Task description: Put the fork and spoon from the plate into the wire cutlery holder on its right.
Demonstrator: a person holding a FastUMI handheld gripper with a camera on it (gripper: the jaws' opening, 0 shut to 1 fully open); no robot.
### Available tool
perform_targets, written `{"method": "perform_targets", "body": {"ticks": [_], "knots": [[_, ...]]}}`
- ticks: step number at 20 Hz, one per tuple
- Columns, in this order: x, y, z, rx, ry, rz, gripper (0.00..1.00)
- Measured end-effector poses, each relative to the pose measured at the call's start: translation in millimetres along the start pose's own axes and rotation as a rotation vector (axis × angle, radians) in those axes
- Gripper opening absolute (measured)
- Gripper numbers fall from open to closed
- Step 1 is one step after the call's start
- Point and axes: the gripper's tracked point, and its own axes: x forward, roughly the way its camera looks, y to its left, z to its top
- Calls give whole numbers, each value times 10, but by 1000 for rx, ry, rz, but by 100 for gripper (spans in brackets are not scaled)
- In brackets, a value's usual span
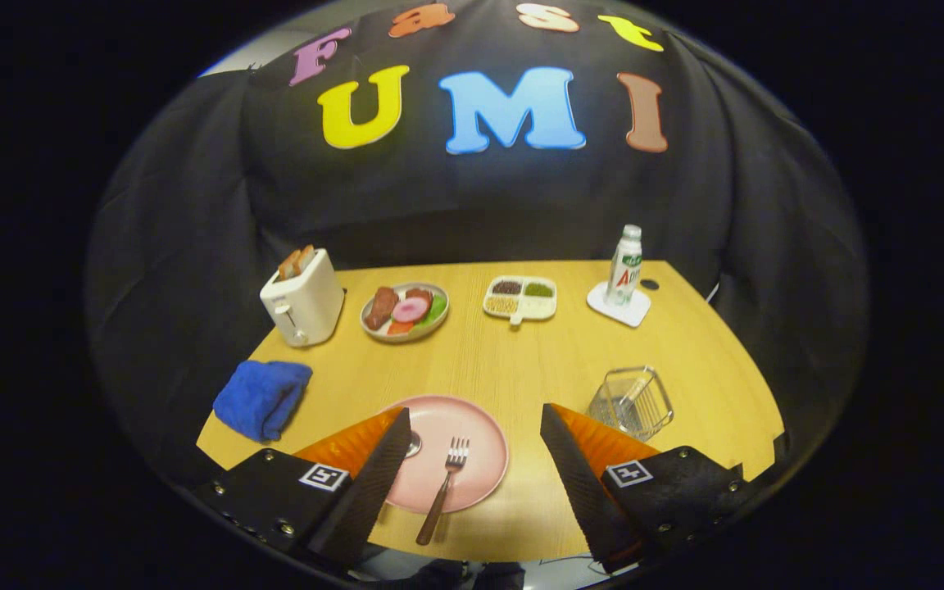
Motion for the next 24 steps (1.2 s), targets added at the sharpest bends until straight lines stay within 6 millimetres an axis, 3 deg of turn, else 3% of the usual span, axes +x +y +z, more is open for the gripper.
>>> {"method": "perform_targets", "body": {"ticks": [5, 6, 7, 11, 12, 13, 14, 16, 17, 18, 20, 21, 24], "knots": [[241, 233, -868, 71, 273, 74, 97], [265, 268, -972, 79, 312, 88, 97], [313, 269, -1094, 82, 345, 86, 86], [382, 327, -1400, 109, 451, 97, 78], [424, 349, -1444, 110, 465, 97, 78], [447, 365, -1479, 108, 479, 97, 62], [462, 369, -1501, 99, 499, 99, 54], [502, 370, -1545, 101, 524, 96, 53], [517, 368, -1578, 109, 529, 77, 33], [512, 392, -1595, 106, 552, 89, 19], [501, 295, -1577, 94, 559, 62, 19], [576, 322, -1610, 97, 568, 65, 11], [556, 374, -1472, 110, 537, 88, 11]]}}
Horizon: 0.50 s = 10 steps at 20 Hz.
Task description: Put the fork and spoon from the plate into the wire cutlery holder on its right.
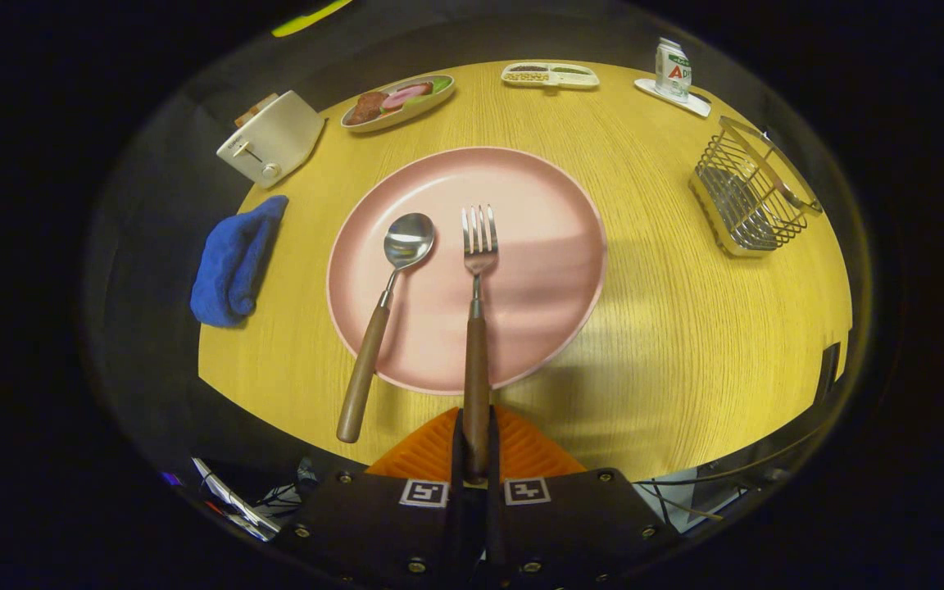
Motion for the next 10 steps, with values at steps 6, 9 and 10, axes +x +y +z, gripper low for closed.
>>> {"method": "perform_targets", "body": {"ticks": [6, 9, 10], "knots": [[-95, 39, 160, 46, -58, 45, 11], [-167, 35, 270, 56, -106, 53, 11], [-190, 52, 306, 66, -117, 66, 11]]}}
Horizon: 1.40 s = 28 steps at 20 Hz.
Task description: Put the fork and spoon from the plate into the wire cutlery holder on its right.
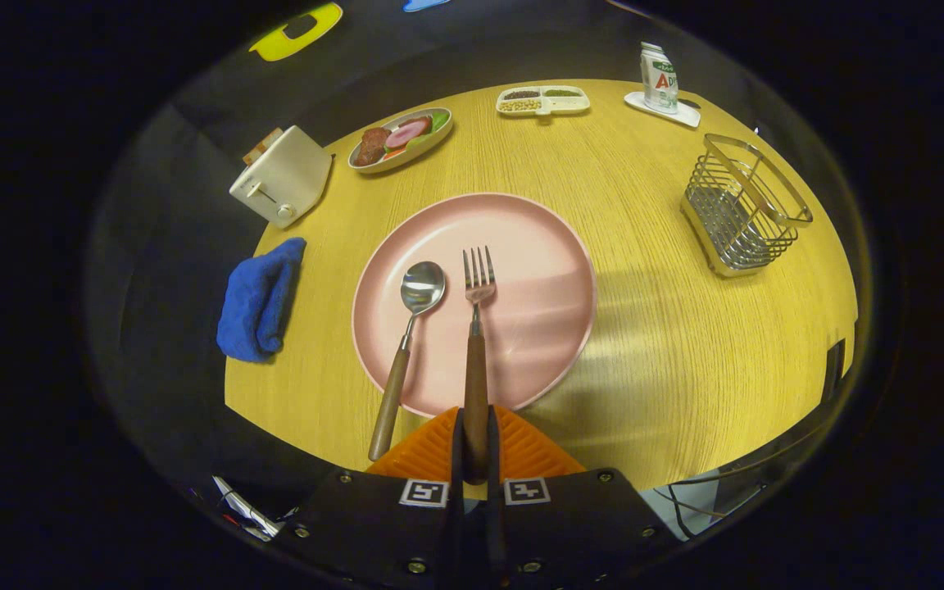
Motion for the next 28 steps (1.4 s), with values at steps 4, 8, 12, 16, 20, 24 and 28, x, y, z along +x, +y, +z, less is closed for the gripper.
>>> {"method": "perform_targets", "body": {"ticks": [4, 8, 12, 16, 20, 24, 28], "knots": [[-86, 22, 111, 12, -49, 27, 11], [-112, -21, 202, 42, -89, 37, 4], [-250, -72, 342, 51, -151, 30, 3], [-497, -151, 585, 62, -240, 22, 4], [-844, -430, 816, 114, -340, -21, 4], [-1138, -849, 895, 186, -412, -92, 4], [-1314, -1248, 821, 264, -442, -158, 3]]}}
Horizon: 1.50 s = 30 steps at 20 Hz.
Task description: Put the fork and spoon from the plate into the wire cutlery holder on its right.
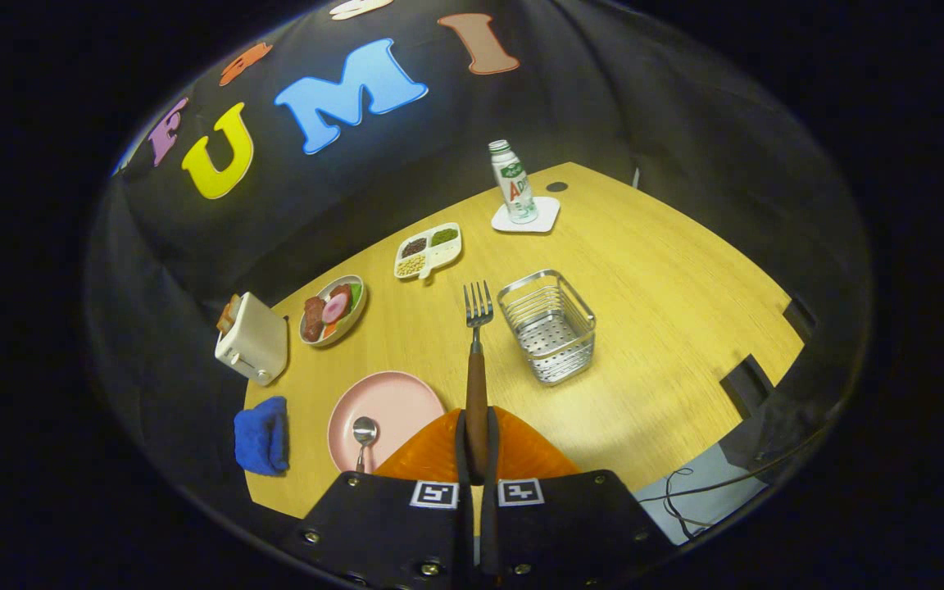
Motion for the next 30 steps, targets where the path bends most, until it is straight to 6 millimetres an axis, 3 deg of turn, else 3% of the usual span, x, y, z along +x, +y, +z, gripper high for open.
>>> {"method": "perform_targets", "body": {"ticks": [5, 12, 18, 20, 22, 23, 30], "knots": [[-51, -285, 40, 48, 1, -46, 3], [63, -319, 45, 41, 41, -84, 3], [115, -341, 171, 44, 9, -108, 14], [82, -338, 235, 34, -16, -114, 23], [27, -298, 335, 20, -40, -101, 74], [85, -294, 279, 10, -53, -106, 100], [84, -215, 225, -25, -48, -92, 100]]}}
